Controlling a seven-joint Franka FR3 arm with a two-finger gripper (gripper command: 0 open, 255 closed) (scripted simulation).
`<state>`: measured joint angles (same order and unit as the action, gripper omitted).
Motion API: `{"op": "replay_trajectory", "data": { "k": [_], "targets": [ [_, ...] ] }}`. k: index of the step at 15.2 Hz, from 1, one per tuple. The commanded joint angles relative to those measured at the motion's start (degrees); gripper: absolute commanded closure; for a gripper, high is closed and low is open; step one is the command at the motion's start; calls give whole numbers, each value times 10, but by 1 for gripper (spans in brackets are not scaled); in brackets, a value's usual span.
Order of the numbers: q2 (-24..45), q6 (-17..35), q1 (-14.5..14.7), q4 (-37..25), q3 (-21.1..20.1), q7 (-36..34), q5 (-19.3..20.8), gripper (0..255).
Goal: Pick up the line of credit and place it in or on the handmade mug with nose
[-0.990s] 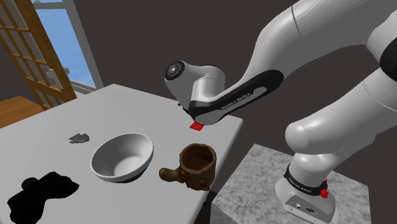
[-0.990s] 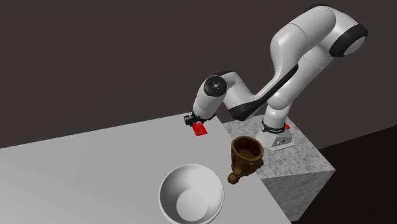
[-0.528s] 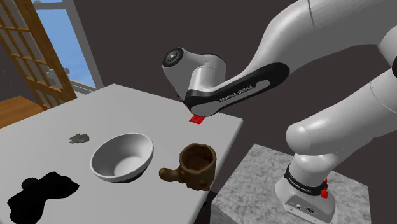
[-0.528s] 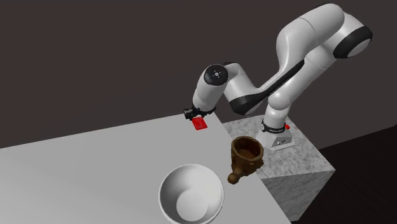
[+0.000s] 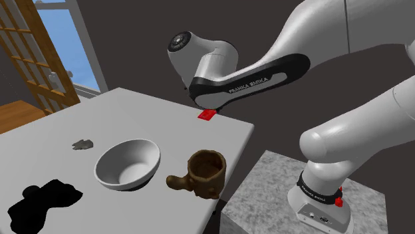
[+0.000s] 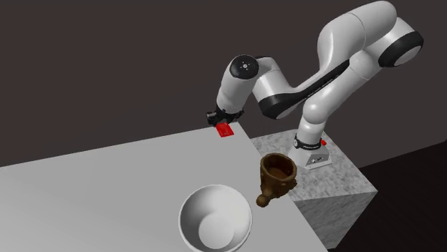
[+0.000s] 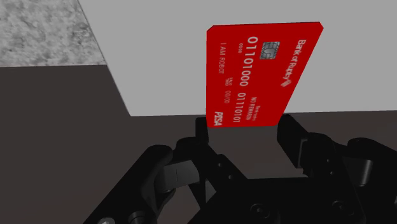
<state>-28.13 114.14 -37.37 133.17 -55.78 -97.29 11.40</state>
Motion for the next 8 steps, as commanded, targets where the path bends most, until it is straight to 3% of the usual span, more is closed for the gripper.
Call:
{"op": "replay_trajectory", "data": {
  "k": [1, 8],
  "targets": [
    [-6, -12, 5, -8, 8, 9, -4, 255],
    [-19, -58, 12, -47, 31, 37, -9, 255]
  ]
}}
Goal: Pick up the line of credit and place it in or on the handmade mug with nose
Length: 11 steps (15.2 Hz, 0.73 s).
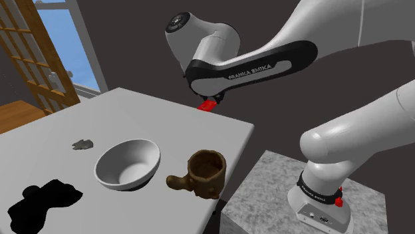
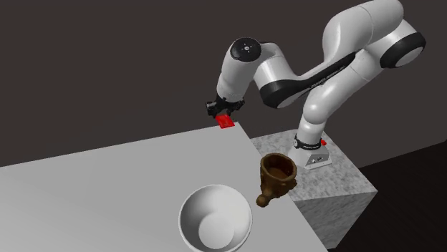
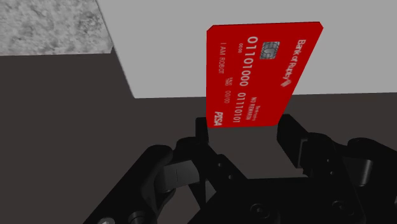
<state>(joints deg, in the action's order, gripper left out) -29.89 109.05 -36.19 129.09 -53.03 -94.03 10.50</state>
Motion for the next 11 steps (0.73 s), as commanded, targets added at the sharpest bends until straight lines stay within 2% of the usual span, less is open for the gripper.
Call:
{"op": "replay_trajectory", "data": {
  "k": [1, 2, 11],
  "targets": [
    [-3, -13, 1, -12, 7, 9, -1, 255],
    [-3, -15, 1, -14, 7, 9, -1, 255],
    [-53, -111, 68, -43, -48, -58, -68, 255]
  ]
}}
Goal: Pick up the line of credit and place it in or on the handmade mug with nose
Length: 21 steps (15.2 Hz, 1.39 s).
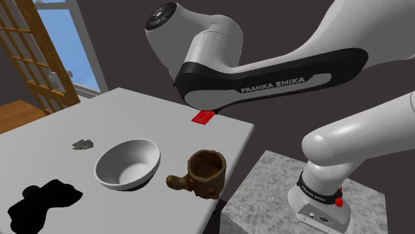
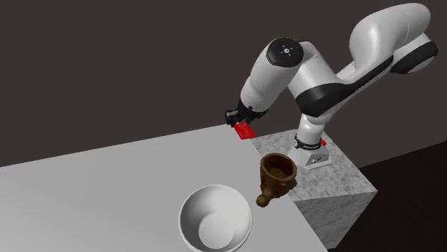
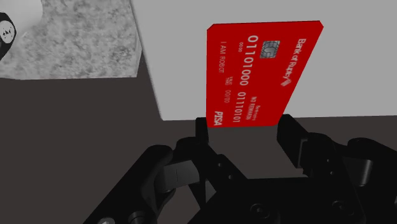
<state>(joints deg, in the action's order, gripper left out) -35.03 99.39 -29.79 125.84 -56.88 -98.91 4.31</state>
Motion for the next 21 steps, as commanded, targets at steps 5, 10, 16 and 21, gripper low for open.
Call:
{"op": "replay_trajectory", "data": {
  "k": [5, 10, 16, 21],
  "targets": [
    [-10, -69, 20, -51, -56, -57, -37, 255],
    [-8, -130, 14, -117, -126, -115, -67, 255],
    [-10, -91, 12, -79, -146, -128, -77, 255],
    [-10, -58, 6, -50, -166, -140, -85, 255]
  ]
}}
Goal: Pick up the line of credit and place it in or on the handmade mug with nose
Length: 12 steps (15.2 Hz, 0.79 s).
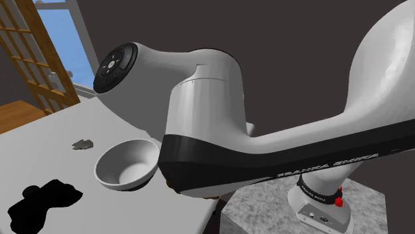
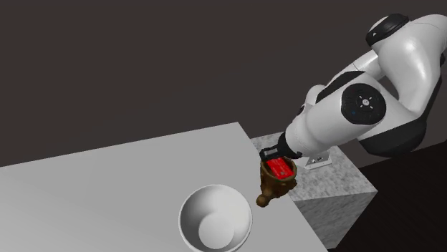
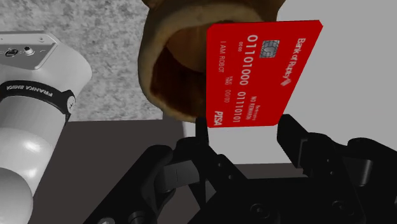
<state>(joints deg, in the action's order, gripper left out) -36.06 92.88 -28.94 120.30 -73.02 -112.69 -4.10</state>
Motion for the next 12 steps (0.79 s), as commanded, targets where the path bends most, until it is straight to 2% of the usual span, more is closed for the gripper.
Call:
{"op": "replay_trajectory", "data": {
  "k": [1, 4, 12],
  "targets": [
    [1, 14, -4, 11, -10, -5, -3, 255],
    [2, 34, -10, 27, -25, -12, -8, 255],
    [8, 36, -8, 28, -25, -17, -3, 255]
  ]
}}
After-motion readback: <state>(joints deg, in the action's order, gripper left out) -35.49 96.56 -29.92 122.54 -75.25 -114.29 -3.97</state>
